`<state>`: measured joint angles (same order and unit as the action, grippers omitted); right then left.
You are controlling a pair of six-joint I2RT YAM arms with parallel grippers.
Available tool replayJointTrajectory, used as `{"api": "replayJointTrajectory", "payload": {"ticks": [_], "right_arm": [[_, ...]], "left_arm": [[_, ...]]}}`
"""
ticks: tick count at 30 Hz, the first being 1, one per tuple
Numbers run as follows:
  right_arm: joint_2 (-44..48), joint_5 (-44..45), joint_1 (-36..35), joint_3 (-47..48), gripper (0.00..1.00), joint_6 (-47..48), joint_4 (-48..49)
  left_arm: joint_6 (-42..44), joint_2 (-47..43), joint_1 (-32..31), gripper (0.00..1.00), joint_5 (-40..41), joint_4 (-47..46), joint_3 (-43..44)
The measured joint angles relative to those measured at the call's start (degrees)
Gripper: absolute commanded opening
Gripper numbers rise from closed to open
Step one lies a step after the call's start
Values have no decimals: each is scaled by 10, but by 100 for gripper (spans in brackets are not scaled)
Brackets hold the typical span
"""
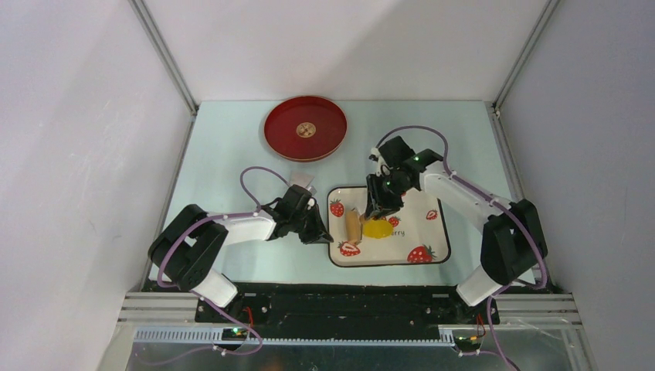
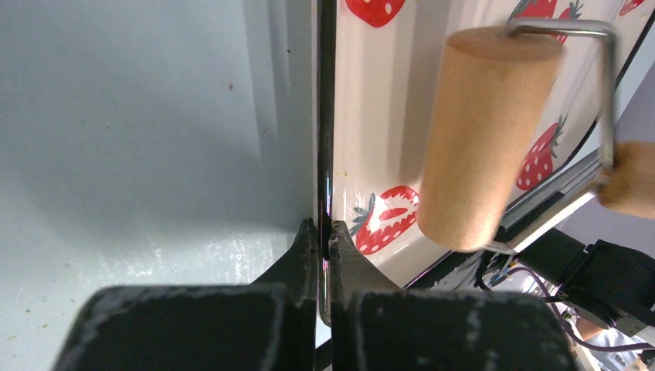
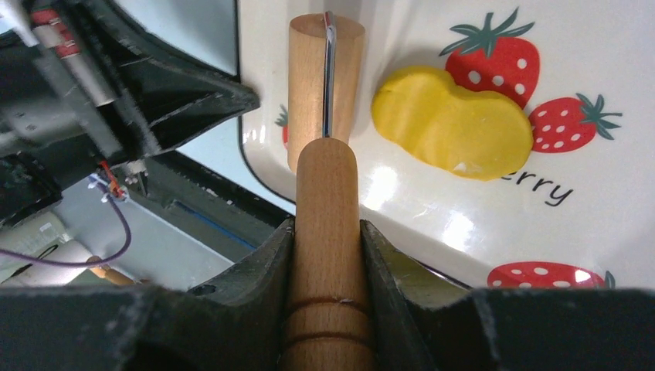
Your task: Roll out the dumpling wrappers from the dough
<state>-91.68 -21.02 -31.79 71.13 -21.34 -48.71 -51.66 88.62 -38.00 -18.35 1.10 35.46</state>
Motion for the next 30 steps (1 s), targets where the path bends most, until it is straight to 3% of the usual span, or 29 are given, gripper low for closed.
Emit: {"api": "replayJointTrajectory", "payload": {"ticks": [10,25,30], "right_arm": [[157,-14,36,20,0,50,13],[203,224,-55,29,0,383,-42],[195,252,-111,29,0,473,-50]], "left_arm": [[0,0,0,0,0,0,0],[0,0,0,0,0,0,0],[0,2,0,0,-2,0,2]]}}
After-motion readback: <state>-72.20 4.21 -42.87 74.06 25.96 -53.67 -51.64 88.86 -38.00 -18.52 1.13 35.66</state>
